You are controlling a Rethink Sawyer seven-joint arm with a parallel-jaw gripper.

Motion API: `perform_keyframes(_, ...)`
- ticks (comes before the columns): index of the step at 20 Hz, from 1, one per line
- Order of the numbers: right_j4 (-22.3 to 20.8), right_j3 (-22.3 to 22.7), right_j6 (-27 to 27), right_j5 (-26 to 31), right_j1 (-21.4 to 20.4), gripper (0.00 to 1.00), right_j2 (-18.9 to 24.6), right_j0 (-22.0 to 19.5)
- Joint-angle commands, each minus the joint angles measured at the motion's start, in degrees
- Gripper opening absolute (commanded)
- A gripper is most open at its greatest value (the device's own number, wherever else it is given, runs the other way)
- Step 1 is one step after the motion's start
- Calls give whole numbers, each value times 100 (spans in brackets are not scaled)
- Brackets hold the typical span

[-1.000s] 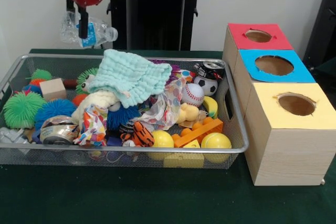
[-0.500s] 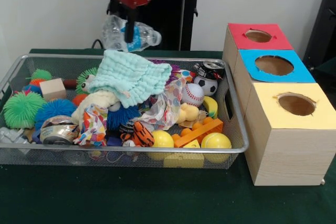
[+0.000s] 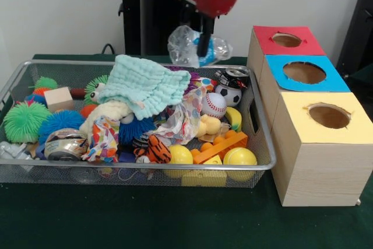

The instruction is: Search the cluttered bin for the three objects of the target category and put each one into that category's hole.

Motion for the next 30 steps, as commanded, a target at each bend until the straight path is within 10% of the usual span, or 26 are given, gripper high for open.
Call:
perform_keyframes(1,212,-141,1922,623,193,0,133,250)
perform_keyframes(30,160,1051,2346,-713,283,0,318,1370)
